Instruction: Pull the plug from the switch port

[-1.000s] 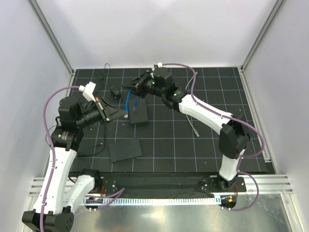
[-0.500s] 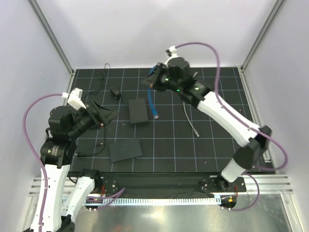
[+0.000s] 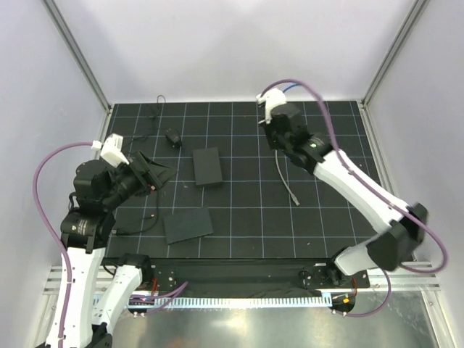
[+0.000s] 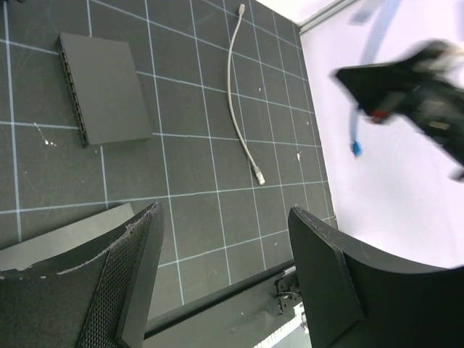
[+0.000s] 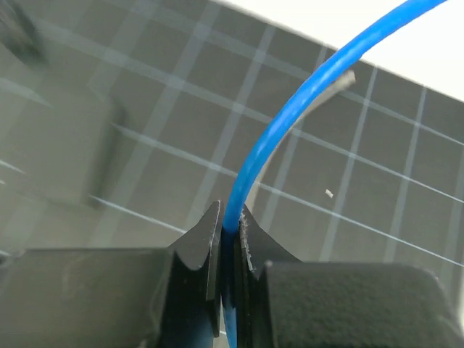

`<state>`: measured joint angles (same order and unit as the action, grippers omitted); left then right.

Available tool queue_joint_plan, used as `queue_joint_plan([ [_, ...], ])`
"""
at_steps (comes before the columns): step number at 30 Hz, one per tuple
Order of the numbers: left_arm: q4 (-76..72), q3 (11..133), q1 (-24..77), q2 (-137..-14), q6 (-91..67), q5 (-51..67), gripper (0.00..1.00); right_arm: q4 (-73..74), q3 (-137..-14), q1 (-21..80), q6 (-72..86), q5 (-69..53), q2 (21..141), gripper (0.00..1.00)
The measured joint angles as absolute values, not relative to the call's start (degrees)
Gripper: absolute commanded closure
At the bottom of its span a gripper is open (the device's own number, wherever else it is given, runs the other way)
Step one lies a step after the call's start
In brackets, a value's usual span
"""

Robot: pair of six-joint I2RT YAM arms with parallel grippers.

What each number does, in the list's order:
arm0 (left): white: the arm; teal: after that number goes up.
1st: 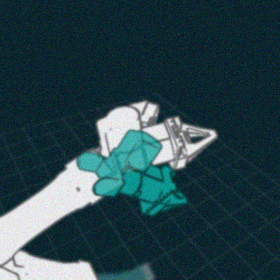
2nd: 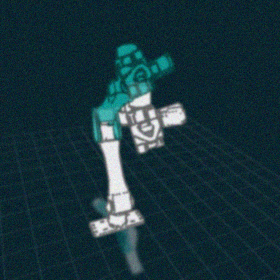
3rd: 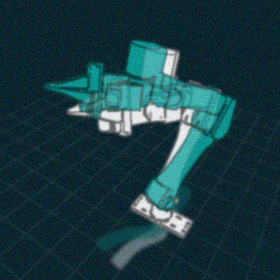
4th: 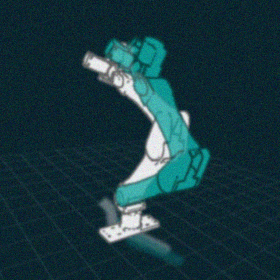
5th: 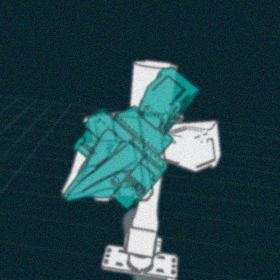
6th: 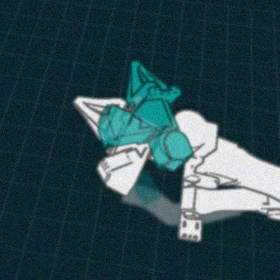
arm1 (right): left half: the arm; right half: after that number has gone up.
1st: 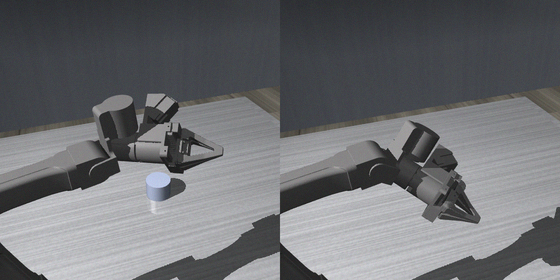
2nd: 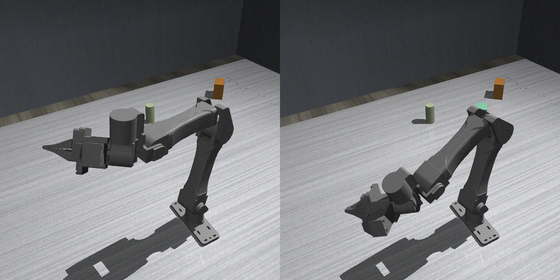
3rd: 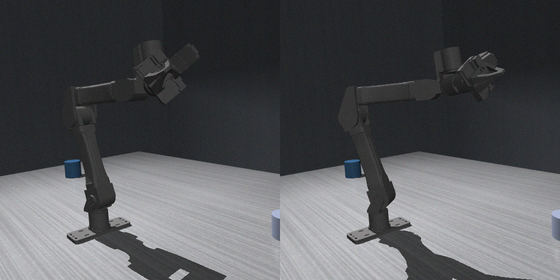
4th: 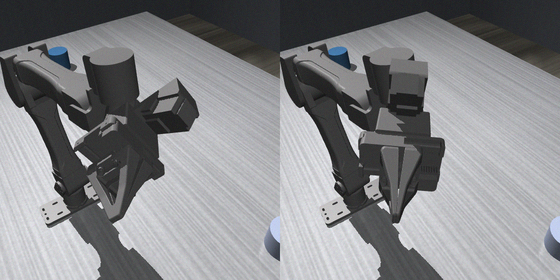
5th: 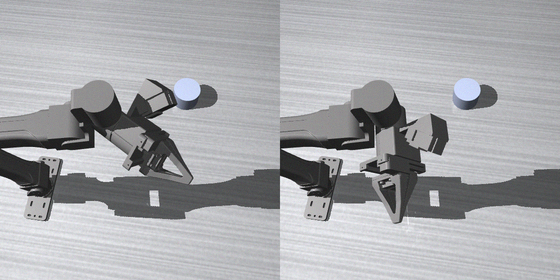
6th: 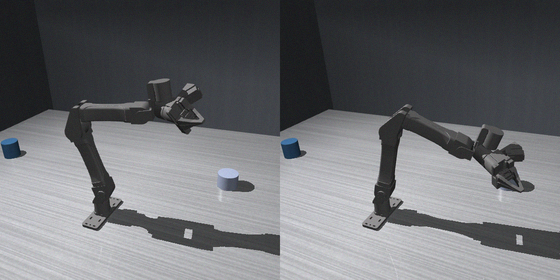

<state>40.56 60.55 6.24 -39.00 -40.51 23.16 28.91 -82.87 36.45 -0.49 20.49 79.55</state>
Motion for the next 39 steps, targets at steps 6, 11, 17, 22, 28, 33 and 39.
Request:
queue_joint_plan([
  [6, 39.5, 58.9, 6.2, -40.2, -41.4, 24.1, 0.27, 28.7, -81.6, 35.4, -11.4, 21.4, 94.8, 0.99],
  [11, 38.2, 57.6, 6.2, -41.2, -41.8, 25.2, 0.27, 28.6, -80.9, 35.0, -14.9, 22.7, 102.8, 0.99],
  [17, 36.7, 55.9, 6.2, -41.8, -41.8, 25.8, 0.27, 27.4, -79.7, 35.0, -14.4, 25.8, 108.2, 0.98],
  [22, 36.4, 55.0, 6.2, -42.7, -41.8, 26.0, 0.27, 27.9, -79.0, 35.0, -11.6, 27.0, 112.2, 0.85],
  [28, 35.8, 53.5, 6.2, -44.0, -42.0, 25.8, 0.28, 28.6, -76.5, 35.0, -8.3, 27.1, 112.1, 0.48],
  [33, 35.4, 51.4, 6.2, -46.5, -43.0, 23.3, 0.35, 30.3, -77.1, 35.0, -5.8, 28.6, 112.1, 0.27],
  [39, 34.7, 49.1, 6.2, -53.4, -44.6, 19.1, 0.57, 34.1, -87.4, 34.9, -1.8, 28.1, 112.1, 0.25],
])
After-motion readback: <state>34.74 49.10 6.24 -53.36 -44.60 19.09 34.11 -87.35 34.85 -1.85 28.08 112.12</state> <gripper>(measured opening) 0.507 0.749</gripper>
